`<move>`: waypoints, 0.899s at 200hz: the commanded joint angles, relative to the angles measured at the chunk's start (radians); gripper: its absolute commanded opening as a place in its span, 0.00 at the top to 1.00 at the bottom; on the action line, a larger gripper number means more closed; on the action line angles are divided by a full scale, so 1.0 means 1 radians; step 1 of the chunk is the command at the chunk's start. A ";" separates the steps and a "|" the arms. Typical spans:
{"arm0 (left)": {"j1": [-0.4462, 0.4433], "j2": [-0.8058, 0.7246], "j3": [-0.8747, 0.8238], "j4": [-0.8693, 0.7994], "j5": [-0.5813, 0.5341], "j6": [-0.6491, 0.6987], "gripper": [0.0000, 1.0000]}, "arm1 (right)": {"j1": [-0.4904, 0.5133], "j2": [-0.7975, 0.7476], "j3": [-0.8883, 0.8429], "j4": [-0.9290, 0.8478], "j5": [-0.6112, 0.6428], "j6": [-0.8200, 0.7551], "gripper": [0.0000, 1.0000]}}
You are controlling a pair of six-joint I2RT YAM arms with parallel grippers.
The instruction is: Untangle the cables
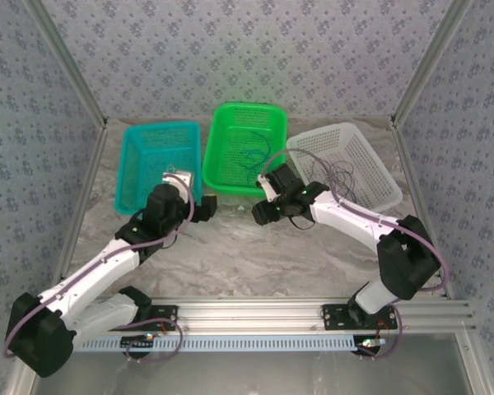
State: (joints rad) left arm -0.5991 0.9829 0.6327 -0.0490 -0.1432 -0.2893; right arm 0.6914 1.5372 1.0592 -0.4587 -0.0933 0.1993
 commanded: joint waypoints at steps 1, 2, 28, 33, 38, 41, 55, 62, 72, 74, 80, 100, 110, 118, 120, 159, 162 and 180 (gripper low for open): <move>-0.049 0.032 0.005 0.085 0.017 0.039 0.01 | -0.005 -0.004 -0.020 -0.015 0.057 0.041 0.45; -0.051 0.033 0.006 0.085 0.017 0.041 0.01 | -0.005 -0.004 -0.020 -0.014 0.057 0.041 0.45; -0.086 0.065 0.010 0.086 -0.001 0.040 0.01 | -0.005 0.032 -0.019 -0.017 0.060 0.045 0.46; -0.088 0.068 0.009 0.088 -0.001 0.038 0.00 | -0.003 0.037 -0.018 -0.018 0.060 0.046 0.46; -0.089 0.069 0.007 0.090 -0.001 0.037 0.01 | -0.004 0.042 -0.018 -0.018 0.058 0.046 0.46; -0.091 0.071 0.005 0.090 -0.001 0.037 0.01 | -0.003 0.045 -0.018 -0.017 0.055 0.046 0.47; -0.095 0.071 0.004 0.087 -0.009 0.038 0.01 | -0.004 0.059 -0.023 -0.015 0.051 0.048 0.48; -0.095 0.071 0.003 0.084 -0.013 0.038 0.01 | -0.004 0.064 -0.025 -0.013 0.050 0.048 0.48; -0.094 0.069 0.004 0.080 -0.017 0.038 0.00 | -0.004 0.072 -0.031 -0.013 0.049 0.049 0.49; -0.095 0.069 0.004 0.079 -0.017 0.038 0.01 | -0.004 0.074 -0.032 -0.013 0.050 0.049 0.49; -0.095 0.068 0.004 0.078 -0.016 0.039 0.01 | -0.003 0.076 -0.035 -0.011 0.048 0.051 0.50; -0.096 0.068 0.004 0.075 -0.017 0.042 0.01 | -0.002 0.085 -0.042 -0.003 0.035 0.052 0.51; -0.096 0.068 0.004 0.076 -0.018 0.043 0.01 | 0.001 0.091 -0.042 0.000 0.027 0.050 0.51; -0.096 0.069 0.004 0.077 -0.019 0.041 0.01 | 0.003 0.098 -0.041 0.001 0.019 0.046 0.51; -0.096 0.069 0.004 0.077 -0.019 0.041 0.01 | 0.005 0.100 -0.038 -0.001 0.017 0.045 0.51; -0.097 0.063 0.004 0.074 -0.025 0.030 0.00 | 0.008 0.125 -0.054 0.006 -0.015 0.043 0.55; -0.096 0.061 0.003 0.074 -0.025 0.030 0.00 | 0.008 0.126 -0.056 0.009 -0.022 0.043 0.55; -0.096 0.060 0.004 0.073 -0.029 0.030 0.00 | 0.012 0.127 -0.055 0.013 -0.035 0.044 0.57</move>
State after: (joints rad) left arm -0.6884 1.0550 0.6327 0.0036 -0.1505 -0.2626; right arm 0.6945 1.6524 1.0130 -0.4511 -0.0937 0.2329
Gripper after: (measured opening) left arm 0.994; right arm 0.442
